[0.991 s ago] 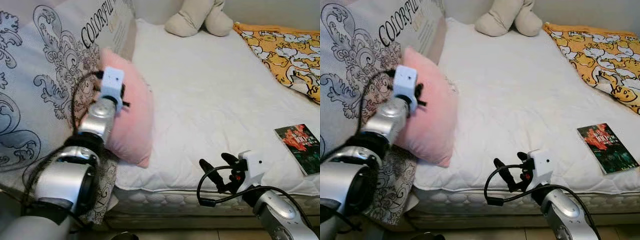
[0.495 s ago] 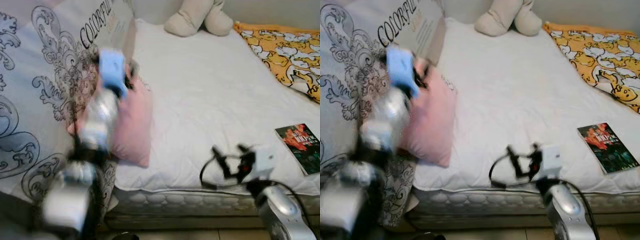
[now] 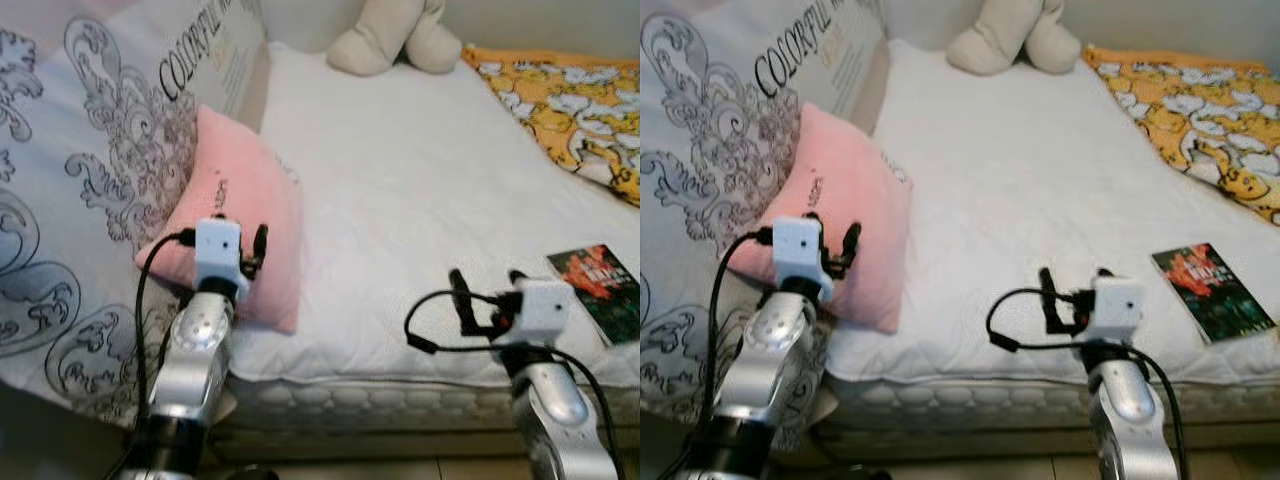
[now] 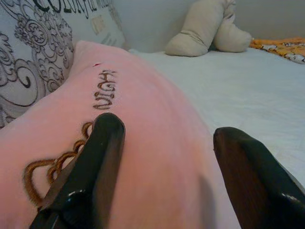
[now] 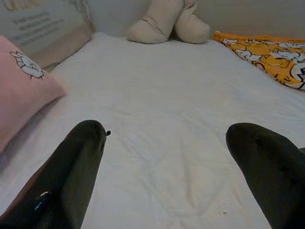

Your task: Clean up the room

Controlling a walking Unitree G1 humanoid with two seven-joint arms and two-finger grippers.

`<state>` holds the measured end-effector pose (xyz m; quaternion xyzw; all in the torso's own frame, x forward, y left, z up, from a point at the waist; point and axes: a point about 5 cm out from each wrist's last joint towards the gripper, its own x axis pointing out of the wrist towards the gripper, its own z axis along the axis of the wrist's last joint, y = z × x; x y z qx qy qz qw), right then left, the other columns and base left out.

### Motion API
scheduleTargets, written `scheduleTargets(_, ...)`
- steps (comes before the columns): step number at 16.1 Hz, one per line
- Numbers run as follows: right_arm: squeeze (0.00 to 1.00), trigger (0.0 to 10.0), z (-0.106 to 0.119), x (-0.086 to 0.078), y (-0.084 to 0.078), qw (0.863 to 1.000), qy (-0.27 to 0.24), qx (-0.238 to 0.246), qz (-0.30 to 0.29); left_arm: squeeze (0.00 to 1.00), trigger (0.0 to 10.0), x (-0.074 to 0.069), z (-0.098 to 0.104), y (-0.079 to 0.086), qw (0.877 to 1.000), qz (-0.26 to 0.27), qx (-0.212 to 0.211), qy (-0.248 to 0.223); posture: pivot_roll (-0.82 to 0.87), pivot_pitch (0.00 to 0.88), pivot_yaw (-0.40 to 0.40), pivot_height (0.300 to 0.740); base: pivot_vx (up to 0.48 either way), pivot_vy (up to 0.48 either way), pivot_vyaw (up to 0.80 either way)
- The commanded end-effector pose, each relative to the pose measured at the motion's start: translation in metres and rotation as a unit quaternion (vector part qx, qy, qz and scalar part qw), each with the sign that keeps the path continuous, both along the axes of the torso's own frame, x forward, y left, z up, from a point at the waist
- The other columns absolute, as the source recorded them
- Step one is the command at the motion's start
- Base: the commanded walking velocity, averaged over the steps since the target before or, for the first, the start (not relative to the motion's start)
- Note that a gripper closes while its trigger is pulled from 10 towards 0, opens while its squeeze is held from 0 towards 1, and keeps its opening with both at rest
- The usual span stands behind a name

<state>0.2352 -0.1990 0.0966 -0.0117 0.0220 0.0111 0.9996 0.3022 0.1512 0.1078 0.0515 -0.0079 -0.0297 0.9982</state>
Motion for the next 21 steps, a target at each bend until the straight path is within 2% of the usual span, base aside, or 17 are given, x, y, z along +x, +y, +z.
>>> scheduleTargets(1,1.00,10.0,0.000,0.002,-0.004,1.000,-0.005,0.003,-0.005,1.00,10.0,-0.004,-0.006,0.004,1.000,0.009,0.012,0.006,-0.13,0.000,-0.021,0.740,0.000,0.000,0.00)
scheduleTargets(3,1.00,10.0,-0.003,0.001,-0.002,1.000,-0.005,0.018,0.000,1.00,10.0,-0.013,-0.010,0.014,0.999,0.032,0.015,0.015,-0.12,0.000,-0.031,0.740,0.000,0.000,0.00)
scheduleTargets(5,1.00,10.0,-0.006,0.000,-0.006,1.000,-0.007,0.004,-0.018,1.00,10.0,-0.018,-0.013,0.021,0.998,0.053,0.016,0.026,-0.11,0.000,-0.033,0.740,0.000,0.000,0.00)
scheduleTargets(6,1.00,10.0,-0.007,0.000,-0.016,0.998,-0.015,0.010,-0.063,1.00,10.0,-0.019,-0.022,0.034,0.993,0.098,-0.023,0.056,-0.11,0.000,-0.036,0.740,0.000,0.000,0.00)
scheduleTargets(8,1.00,10.0,-0.013,0.000,-0.020,0.996,-0.001,0.037,-0.082,1.00,10.0,-0.019,-0.031,0.030,0.985,0.097,-0.112,0.084,-0.11,0.000,-0.036,0.740,0.000,0.000,0.00)
scheduleTargets(9,0.98,10.0,-0.014,0.001,-0.020,0.996,0.002,0.037,-0.080,0.11,10.0,-0.019,-0.030,0.026,0.986,0.087,-0.116,0.083,-0.11,0.000,-0.034,0.740,0.000,0.000,0.00)
scheduleTargets(10,0.00,10.0,-0.015,0.003,-0.020,0.996,0.003,0.034,-0.077,0.00,10.0,-0.017,-0.028,0.018,0.989,0.064,-0.108,0.082,-0.11,0.000,-0.029,0.740,0.000,0.000,0.00)
scheduleTargets(11,0.00,10.0,-0.013,0.007,-0.017,0.998,-0.002,0.023,-0.061,0.00,10.0,-0.010,-0.025,0.013,0.989,0.044,-0.115,0.078,-0.12,0.000,-0.017,0.740,0.000,-0.480,0.00)
scheduleTargets(14,0.00,10.0,-0.009,0.014,-0.012,0.999,-0.009,0.011,-0.037,0.00,10.0,0.000,-0.020,0.006,0.988,0.037,-0.131,0.079,-0.14,0.000,0.004,0.740,0.000,-0.476,0.00)
scheduleTargets(18,0.00,10.0,-0.012,0.013,-0.012,0.999,-0.003,0.008,-0.033,0.00,10.0,0.000,-0.020,0.004,0.986,0.043,-0.140,0.076,-0.14,0.000,-0.016,0.740,0.000,-0.464,0.00)
scheduleTargets(21,0.00,10.0,-0.012,0.020,-0.010,1.000,-0.003,0.009,-0.023,0.00,10.0,0.008,-0.019,0.006,0.987,0.043,-0.134,0.072,-0.12,0.000,-0.040,0.740,0.000,-0.454,0.00)
